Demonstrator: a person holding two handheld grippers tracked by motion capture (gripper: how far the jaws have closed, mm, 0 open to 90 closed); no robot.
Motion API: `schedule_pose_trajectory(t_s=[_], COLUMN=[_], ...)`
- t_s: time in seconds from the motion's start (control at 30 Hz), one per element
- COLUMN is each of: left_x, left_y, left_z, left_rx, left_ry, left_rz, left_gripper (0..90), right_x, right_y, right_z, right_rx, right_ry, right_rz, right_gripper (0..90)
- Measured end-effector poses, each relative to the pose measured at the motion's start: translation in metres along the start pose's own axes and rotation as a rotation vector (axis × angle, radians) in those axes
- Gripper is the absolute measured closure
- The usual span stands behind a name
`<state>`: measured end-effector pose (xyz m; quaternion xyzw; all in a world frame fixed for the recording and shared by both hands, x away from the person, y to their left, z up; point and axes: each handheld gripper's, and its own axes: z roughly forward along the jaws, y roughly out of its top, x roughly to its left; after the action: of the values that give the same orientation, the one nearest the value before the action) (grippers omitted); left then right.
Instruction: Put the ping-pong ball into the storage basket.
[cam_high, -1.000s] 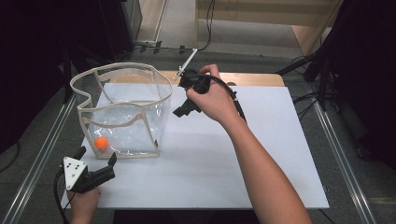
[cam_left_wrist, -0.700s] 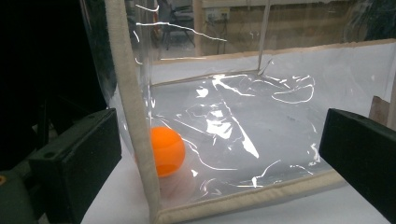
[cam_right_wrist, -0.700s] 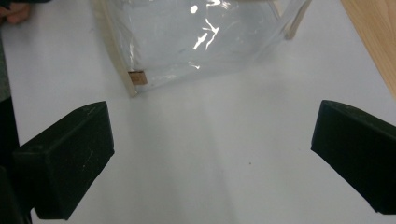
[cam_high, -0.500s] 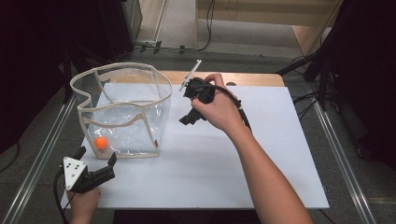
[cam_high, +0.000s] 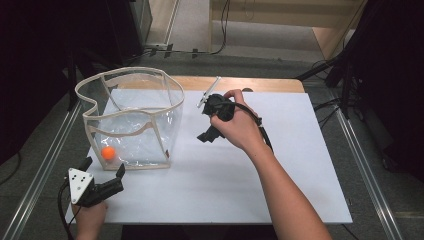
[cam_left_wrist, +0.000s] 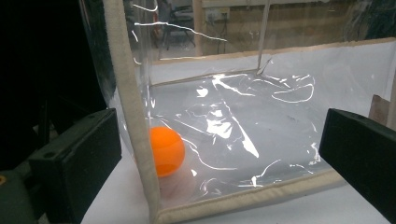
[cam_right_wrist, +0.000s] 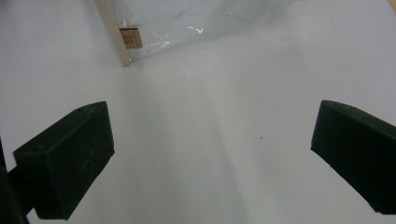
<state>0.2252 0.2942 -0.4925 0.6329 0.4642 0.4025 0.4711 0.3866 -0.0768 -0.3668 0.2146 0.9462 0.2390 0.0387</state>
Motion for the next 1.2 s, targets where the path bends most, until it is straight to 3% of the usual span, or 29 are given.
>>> schedule_pose_trajectory(t_s=[0.47, 1.2], left_x=[0.0, 0.0], left_y=[0.0, 0.0], left_z=[0.0, 0.0], left_rx=[0.003, 0.002], left_ry=[0.0, 0.002], left_rz=[0.008, 0.006], left_gripper=[0.0, 0.0], right_x=[0.003, 0.004], right_y=[-0.028, -0.079], right_z=[0.005, 0.005], right_rx=[-0.031, -0.077], right_ry=[0.003, 0.006], right_rz=[0.022, 0.114], right_gripper=[0.0, 0.0])
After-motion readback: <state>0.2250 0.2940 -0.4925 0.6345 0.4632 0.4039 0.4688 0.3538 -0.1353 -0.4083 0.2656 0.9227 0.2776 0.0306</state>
